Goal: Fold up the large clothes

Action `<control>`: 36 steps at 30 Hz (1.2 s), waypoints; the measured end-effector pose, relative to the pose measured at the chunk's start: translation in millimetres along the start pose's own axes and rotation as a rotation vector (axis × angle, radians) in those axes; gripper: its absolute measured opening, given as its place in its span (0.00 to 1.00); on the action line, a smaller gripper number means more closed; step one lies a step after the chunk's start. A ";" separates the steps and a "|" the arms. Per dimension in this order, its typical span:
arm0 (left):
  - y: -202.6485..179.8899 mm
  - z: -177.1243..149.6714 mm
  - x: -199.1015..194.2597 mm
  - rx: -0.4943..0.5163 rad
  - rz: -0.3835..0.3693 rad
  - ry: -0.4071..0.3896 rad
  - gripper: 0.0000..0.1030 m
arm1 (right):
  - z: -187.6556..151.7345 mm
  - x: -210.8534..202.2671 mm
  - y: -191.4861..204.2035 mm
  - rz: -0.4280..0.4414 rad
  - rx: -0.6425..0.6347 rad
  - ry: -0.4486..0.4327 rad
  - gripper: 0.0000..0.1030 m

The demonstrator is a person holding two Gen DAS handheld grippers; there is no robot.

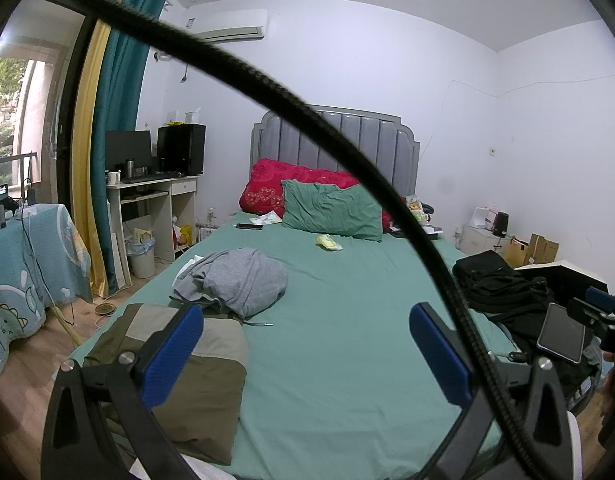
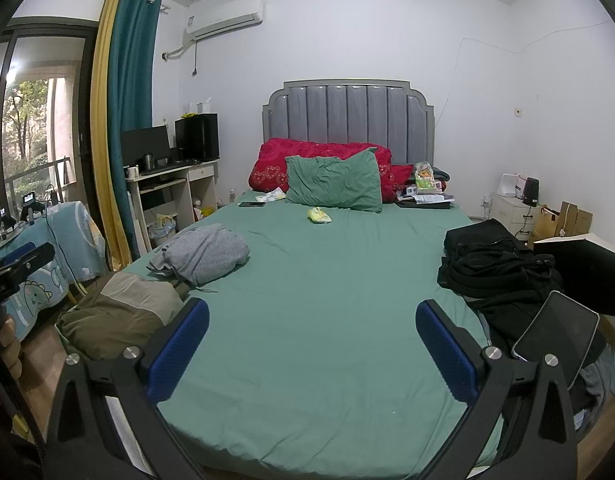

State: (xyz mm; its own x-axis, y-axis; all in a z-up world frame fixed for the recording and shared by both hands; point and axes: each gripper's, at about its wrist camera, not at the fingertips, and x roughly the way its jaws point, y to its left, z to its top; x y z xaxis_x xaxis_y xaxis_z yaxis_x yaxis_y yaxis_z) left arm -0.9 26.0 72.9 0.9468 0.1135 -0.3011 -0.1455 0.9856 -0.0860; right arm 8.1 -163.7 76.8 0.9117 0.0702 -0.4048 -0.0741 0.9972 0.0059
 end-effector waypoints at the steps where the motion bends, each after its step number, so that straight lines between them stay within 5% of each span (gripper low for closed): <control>1: 0.0 0.1 0.1 0.000 0.000 0.001 1.00 | -0.2 0.0 0.5 -0.001 0.000 0.001 1.00; 36: -1.7 0.7 -0.1 0.000 -0.005 0.002 1.00 | -0.1 -0.7 -0.9 0.001 -0.001 0.001 1.00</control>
State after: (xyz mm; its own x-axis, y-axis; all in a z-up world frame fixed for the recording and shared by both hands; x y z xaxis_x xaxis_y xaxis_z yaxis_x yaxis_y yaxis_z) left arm -0.5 24.4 73.8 0.9471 0.1083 -0.3021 -0.1407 0.9862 -0.0875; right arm 7.5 -164.6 77.0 0.9113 0.0707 -0.4057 -0.0750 0.9972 0.0053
